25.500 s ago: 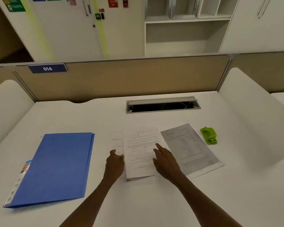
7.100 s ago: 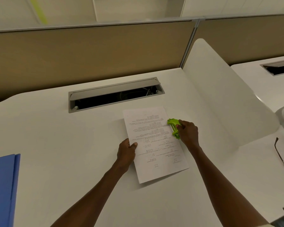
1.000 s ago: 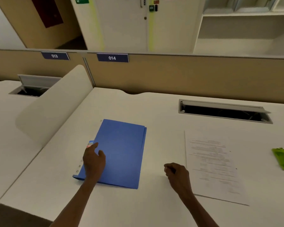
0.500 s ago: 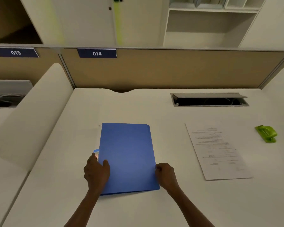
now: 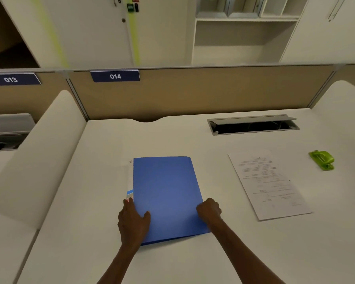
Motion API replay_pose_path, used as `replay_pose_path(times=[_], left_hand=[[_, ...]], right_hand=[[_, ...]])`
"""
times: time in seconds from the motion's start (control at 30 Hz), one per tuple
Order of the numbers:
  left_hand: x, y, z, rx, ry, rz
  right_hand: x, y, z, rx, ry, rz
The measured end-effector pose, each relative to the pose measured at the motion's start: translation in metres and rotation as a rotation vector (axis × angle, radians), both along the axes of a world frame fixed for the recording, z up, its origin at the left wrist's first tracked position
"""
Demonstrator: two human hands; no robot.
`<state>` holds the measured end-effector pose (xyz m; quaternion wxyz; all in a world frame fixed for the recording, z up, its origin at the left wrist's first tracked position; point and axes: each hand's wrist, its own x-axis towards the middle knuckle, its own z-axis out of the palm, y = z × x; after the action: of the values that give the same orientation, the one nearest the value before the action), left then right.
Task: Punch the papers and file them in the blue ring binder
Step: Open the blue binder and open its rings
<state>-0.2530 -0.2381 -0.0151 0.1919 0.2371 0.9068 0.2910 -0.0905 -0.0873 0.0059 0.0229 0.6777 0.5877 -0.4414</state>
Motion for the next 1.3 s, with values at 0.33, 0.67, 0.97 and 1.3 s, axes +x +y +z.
replay_pose_path(times=[0.33, 0.67, 0.97, 1.3], left_hand=[[-0.011, -0.003, 0.014, 0.065, -0.13, -0.027], [0.009, 0.041, 0.107, 0.279, -0.414, -0.009], [0.005, 0.047, 0.171, 0.313, -0.413, -0.074], [-0.067, -0.022, 0.206, 0.454, -0.36, -0.092]], right_hand=[[0.009, 0.009, 0.015, 0.053, 0.233, -0.161], [0.003, -0.032, 0.116, -0.023, 0.655, -0.068], [-0.024, -0.048, 0.119, -0.154, 0.867, 0.204], [-0.016, -0.024, -0.004, 0.44, -0.191, 0.747]])
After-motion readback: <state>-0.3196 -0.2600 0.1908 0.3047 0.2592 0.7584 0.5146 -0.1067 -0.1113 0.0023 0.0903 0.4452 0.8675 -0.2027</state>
